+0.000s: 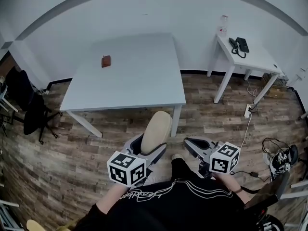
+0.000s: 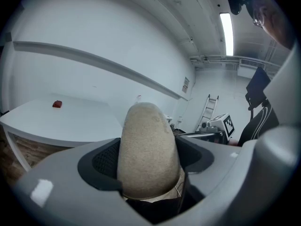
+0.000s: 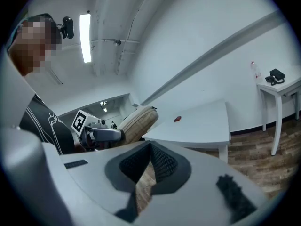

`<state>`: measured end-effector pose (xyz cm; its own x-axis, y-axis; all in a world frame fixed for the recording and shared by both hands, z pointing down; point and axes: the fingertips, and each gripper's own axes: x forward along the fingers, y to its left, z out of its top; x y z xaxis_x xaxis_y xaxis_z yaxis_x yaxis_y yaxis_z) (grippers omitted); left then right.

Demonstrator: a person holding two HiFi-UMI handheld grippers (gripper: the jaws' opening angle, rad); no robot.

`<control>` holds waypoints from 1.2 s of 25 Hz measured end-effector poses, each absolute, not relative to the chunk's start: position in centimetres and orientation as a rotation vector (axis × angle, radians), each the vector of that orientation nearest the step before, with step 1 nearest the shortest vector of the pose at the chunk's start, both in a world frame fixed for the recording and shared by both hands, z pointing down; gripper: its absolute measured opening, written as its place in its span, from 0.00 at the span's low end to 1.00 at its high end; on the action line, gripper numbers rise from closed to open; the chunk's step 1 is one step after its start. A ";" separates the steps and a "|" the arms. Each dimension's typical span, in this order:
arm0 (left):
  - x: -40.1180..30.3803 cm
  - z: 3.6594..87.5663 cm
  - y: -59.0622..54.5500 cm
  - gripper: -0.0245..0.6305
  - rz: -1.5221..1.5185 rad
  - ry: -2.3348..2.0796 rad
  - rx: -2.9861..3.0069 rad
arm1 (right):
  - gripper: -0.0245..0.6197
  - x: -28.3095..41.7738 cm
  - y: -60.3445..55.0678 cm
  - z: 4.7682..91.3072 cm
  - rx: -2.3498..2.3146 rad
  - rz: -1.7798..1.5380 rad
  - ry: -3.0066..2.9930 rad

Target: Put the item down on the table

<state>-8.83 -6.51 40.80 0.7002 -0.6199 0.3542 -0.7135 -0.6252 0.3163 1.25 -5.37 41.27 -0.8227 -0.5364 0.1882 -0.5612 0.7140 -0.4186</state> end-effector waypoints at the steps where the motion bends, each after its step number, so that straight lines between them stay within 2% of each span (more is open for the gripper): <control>1: -8.6 41.0 -7.1 0.60 0.299 -1.031 2.473 | 0.05 1.4 -6.1 41.5 0.915 0.732 -2.861; 21: -5.0 46.5 -30.2 0.60 0.394 -1.099 2.349 | 0.05 4.9 -29.7 46.2 0.811 0.874 -2.802; 30: -5.4 51.9 -39.9 0.60 0.618 -1.229 2.328 | 0.05 5.3 -36.5 48.4 0.733 0.934 -2.765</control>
